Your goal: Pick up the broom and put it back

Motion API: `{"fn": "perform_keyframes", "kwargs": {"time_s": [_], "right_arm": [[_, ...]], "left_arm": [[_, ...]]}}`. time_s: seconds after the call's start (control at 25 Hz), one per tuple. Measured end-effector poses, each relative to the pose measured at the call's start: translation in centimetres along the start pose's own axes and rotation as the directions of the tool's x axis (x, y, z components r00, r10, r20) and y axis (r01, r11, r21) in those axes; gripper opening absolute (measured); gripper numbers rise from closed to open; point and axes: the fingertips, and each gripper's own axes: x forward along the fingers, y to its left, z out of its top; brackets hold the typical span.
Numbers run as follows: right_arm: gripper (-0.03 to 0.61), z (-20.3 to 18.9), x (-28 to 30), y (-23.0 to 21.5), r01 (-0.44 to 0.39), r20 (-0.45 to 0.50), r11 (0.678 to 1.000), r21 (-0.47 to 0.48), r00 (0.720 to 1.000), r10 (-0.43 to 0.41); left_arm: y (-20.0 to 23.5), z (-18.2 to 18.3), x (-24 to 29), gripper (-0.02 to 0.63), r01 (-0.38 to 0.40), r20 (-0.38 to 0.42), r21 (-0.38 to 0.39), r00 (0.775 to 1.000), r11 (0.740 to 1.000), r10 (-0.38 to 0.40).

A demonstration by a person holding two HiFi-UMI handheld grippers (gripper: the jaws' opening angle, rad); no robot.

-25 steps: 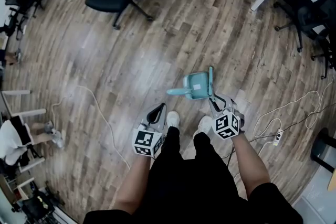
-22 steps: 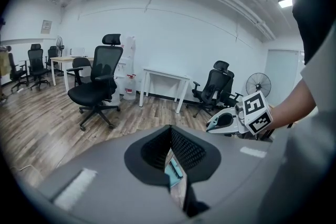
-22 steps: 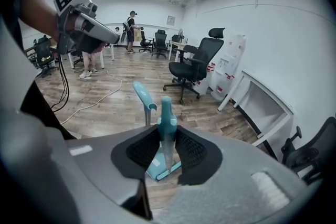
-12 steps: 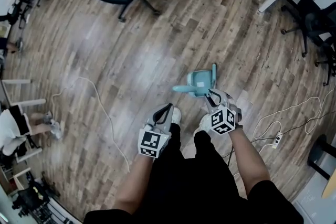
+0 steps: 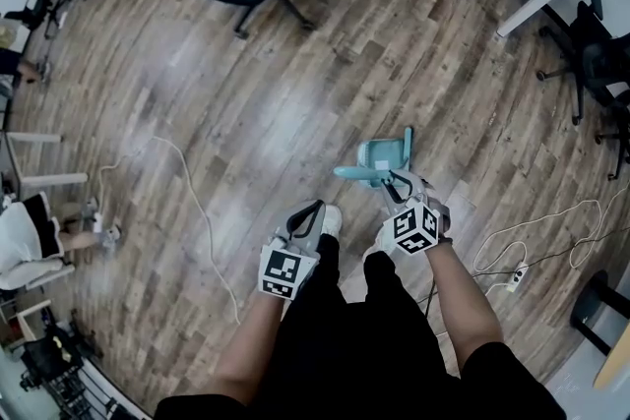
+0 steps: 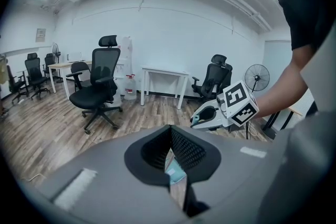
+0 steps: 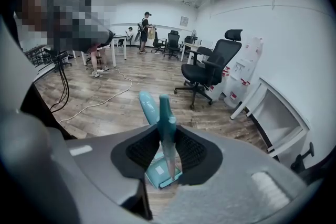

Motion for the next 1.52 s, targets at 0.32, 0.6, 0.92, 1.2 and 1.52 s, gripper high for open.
{"fn": "perform_keyframes", "kwargs": {"time_s": [0.32,0.6,0.92,1.2,1.52], "right_arm": [[0.101,0.6,0.9,0.3,-0.012,0.013,1.0,0.013,1.0,0.012],[0.106,0.8,1.4,0.8,-0.028,0.03,0.998,0.057,0.999,0.026],[0.169,0.3,1.4,0.7,-0.042,0.016,0.998,0.054,0.999,0.041],[0.21,0.4,-0.5,0.8,-0.026,0.029,0.998,0.054,0.999,0.025],[0.205,4.7,-7.7,-2.1,0.043,0.196,0.987,0.152,0.978,-0.072]], "left_arm": [[-0.2,-0.6,-0.4,0.017,-0.017,0.002,-0.017,1.0,1.0,0.017],[-0.6,-0.8,-0.7,0.017,-0.017,0.007,-0.032,1.0,0.999,0.017],[-0.6,-0.2,-0.9,0.017,-0.017,0.023,-0.032,1.0,0.999,0.018],[-0.5,0.2,-0.9,0.017,-0.015,0.037,-0.017,0.999,1.0,0.016],[-1.0,3.9,-0.7,0.017,0.024,0.116,-0.004,0.993,1.0,-0.023]]}}
